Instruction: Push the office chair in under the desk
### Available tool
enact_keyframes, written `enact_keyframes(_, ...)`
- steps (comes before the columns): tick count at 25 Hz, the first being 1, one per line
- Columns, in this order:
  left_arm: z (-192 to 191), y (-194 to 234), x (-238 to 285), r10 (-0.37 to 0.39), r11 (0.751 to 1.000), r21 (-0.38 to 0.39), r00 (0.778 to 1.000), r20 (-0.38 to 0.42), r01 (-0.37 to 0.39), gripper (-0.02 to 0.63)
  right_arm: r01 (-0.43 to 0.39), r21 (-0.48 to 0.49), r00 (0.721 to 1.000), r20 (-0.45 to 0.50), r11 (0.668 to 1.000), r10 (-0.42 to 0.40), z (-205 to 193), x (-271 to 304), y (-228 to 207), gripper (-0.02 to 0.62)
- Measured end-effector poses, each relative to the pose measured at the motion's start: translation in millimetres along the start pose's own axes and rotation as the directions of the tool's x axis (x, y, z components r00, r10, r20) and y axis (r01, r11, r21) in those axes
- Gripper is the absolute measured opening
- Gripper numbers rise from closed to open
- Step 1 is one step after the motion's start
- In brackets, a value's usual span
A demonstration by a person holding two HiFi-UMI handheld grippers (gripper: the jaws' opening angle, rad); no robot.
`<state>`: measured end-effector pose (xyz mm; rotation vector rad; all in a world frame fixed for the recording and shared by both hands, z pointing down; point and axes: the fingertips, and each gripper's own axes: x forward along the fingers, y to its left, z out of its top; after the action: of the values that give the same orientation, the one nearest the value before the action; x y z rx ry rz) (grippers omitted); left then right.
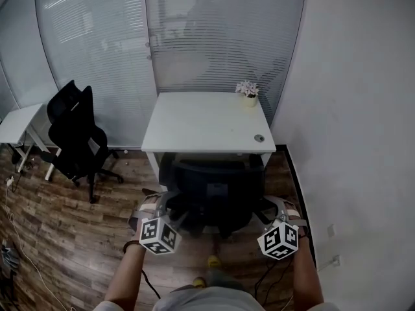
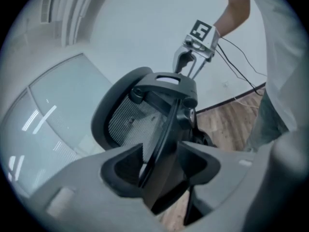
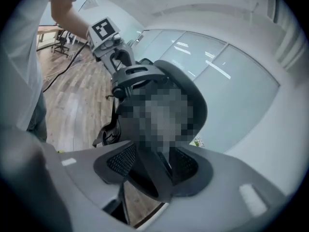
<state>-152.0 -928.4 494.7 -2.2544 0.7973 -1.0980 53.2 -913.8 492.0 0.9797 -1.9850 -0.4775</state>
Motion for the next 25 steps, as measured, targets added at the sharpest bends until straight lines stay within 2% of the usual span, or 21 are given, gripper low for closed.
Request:
enact_keyframes(3,1.9,8.1,-12.1,0.045,0.994,-0.098,0.998,0.046,-0.04,0.199,0.041,0.111,0.998,0.034,0.993,-0.045,5.3,-9.9,-2.9,0.209)
enact_keyframes(8,0.6,12.6,-27.3,0.11,0.974,-0.208,0.991,0.081,-0.091,0.179,0.084,0.267,0.99,0.09,0.96,-0.111,18.3,-22.5,-1.0,0.207)
enact_keyframes(14,2.7,21.8,-44.8,0.213,0.903,-0.404,0.969,0.127,-0.146,0.124,0.12,0.431,0.971,0.138,0.894,-0.197,31.4,-40.0,-3.8,0.153)
enact_keyframes(17,7.2,22.8,-56.4,0.255,0.875,-0.455,0.956,0.146,-0.163,0.098,0.167,0.483,0.957,0.13,0.859,-0.26,35.6,-51.1,-5.4,0.124)
enact_keyframes(19,10.4,22.8,-62.7,0.277,0.857,-0.486,0.947,0.159,-0.169,0.041,0.195,0.526,0.946,0.124,0.828,-0.301,38.4,-58.0,-7.5,0.09)
enact_keyframes(21,11.7,22.0,-66.4,0.29,0.845,-0.506,0.942,0.166,-0.171,0.035,0.207,0.561,0.938,0.121,0.802,-0.326,41.5,-63.0,-8.2,0.06)
enact_keyframes(25,17.1,23.6,-77.2,0.325,0.829,-0.523,0.932,0.162,-0.198,0.015,0.234,0.589,0.926,0.106,0.773,-0.362,41.5,-72.2,-6.6,0.0)
